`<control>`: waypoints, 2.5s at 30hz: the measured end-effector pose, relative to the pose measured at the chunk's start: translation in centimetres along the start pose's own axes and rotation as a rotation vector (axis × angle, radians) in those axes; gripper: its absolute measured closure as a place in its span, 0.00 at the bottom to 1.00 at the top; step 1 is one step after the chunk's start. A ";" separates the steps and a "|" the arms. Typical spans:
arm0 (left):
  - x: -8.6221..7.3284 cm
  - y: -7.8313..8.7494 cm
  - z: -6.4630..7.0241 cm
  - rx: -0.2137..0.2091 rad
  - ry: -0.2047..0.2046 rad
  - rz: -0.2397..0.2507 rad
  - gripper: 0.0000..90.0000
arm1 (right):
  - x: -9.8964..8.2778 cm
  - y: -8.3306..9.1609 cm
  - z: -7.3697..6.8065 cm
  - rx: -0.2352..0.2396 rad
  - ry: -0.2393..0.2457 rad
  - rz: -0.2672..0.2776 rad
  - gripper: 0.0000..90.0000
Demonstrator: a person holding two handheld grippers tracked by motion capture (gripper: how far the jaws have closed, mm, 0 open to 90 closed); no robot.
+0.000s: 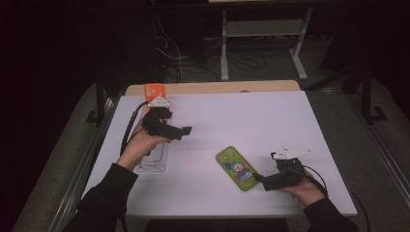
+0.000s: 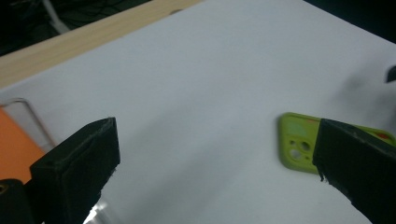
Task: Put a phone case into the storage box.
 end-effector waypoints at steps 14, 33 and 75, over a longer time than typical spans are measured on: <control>-4.6 -2.1 5.0 -0.064 -0.065 -0.038 0.01 | -0.1 0.2 0.6 -0.015 -0.013 0.008 0.01; -8.0 -3.7 6.9 -0.141 -0.125 -0.072 0.01 | 1.4 0.4 -0.6 -0.004 -0.061 -0.011 0.17; -8.1 -4.0 6.9 -0.138 -0.094 -0.075 0.01 | -0.2 -2.3 -5.0 0.096 0.073 -0.208 0.98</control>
Point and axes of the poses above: each handheld gripper's, and its own axes: y roughly backward along the jaws, x roughly out of its top, z roughly to its right, the point moved 6 cm from there along -y, roughly forward along the jaws, and after that the axes turned 8 degrees about -x, right-handed, at the moved point
